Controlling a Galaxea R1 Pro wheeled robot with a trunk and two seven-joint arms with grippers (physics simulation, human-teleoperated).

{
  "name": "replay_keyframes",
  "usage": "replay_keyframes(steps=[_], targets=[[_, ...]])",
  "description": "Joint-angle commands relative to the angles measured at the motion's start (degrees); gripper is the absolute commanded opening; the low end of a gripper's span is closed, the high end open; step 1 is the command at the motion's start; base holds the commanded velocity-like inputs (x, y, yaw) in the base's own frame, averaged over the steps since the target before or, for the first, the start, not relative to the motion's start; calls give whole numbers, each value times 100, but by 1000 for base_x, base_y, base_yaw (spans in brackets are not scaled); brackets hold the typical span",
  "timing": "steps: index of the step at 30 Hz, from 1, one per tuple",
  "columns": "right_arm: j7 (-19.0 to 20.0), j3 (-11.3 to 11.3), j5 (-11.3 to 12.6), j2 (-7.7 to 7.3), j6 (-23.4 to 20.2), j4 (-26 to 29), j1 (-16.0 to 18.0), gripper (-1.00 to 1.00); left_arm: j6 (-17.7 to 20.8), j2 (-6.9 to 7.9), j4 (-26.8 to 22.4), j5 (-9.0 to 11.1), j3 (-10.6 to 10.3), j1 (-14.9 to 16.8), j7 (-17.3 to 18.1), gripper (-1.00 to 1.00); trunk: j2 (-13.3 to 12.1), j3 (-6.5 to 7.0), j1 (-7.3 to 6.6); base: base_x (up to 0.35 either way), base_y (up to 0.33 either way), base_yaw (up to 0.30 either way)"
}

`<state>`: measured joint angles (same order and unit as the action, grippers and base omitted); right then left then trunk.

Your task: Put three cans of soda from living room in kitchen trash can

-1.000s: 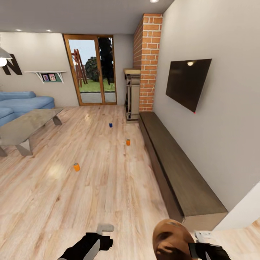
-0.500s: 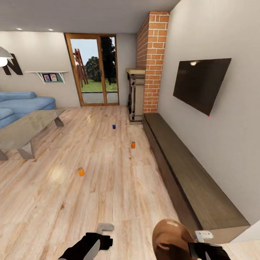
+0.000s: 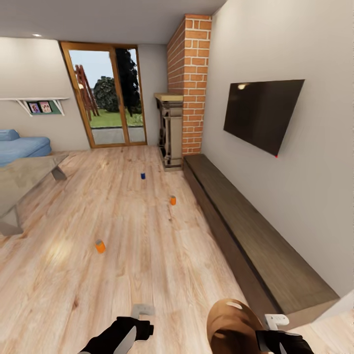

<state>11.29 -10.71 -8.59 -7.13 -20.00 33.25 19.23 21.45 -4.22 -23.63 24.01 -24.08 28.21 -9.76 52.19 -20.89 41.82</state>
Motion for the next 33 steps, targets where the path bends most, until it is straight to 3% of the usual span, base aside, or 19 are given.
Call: replay_keyframes(steps=[1, 24, 33], targets=[[44, -3, 50, 1, -5, 1, 2, -100, 0, 0, 0, 0, -3, 0, 0, 100, 0, 0, 0, 175, 320, -223], [91, -9, 46, 52, -15, -3, 2, -100, 0, 0, -1, 17, -17, 0, 0, 100, 0, 0, 0, 128, 339, -43], [100, -10, 49, 53, -19, -3, 2, -100, -3, 0, -1, 20, -24, 0, 0, 100, 0, 0, 0, 109, 346, -229]])
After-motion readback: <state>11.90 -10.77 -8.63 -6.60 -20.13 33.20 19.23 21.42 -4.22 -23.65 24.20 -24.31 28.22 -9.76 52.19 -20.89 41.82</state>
